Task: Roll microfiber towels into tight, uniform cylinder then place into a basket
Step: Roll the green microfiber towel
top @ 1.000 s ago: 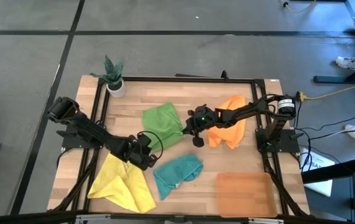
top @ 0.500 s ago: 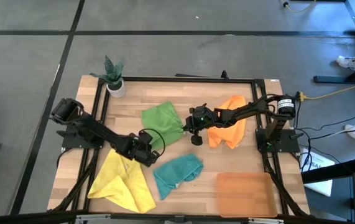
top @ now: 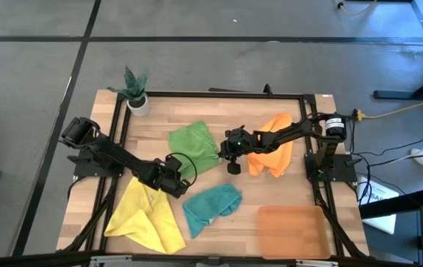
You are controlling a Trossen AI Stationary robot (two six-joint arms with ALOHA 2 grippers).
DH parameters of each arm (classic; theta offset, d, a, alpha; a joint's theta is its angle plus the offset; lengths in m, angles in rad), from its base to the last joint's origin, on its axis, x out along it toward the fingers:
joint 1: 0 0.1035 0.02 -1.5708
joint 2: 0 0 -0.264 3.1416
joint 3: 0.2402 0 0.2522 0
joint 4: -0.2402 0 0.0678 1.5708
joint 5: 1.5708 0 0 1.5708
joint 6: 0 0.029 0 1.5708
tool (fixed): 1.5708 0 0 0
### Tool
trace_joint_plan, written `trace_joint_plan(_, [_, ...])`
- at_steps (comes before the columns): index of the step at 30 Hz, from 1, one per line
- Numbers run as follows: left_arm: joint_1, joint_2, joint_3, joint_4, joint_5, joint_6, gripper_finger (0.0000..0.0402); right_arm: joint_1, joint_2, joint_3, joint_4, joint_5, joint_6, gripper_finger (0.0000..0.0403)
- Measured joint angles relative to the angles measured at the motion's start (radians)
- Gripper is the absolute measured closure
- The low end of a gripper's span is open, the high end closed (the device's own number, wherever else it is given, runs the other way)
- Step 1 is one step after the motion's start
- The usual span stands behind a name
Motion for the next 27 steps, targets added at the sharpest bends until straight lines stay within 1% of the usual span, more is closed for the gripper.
trace_joint_plan(6, [-0.001,0.000,0.000,-0.001,-0.005,0.000,0.0402,0.000,0.000,0.000,0.007,0.001,-0.021,0.0395])
trace_joint_plan(15, [-0.001,0.000,0.000,0.000,-0.006,0.020,0.0402,0.000,0.000,0.000,0.008,0.001,-0.010,0.0390])
trace_joint_plan(19, [-0.001,0.000,0.000,0.004,-0.015,0.026,0.0401,0.000,0.000,-0.001,0.008,0.002,-0.008,0.0370])
trace_joint_plan(23, [-0.001,0.000,0.000,0.004,-0.021,0.010,0.0400,0.000,0.000,-0.001,0.010,0.003,-0.008,0.0340])
trace_joint_plan(27, [0.005,0.000,0.000,0.004,-0.030,-0.018,0.0380,0.000,0.000,-0.001,0.013,0.003,-0.003,0.0307])
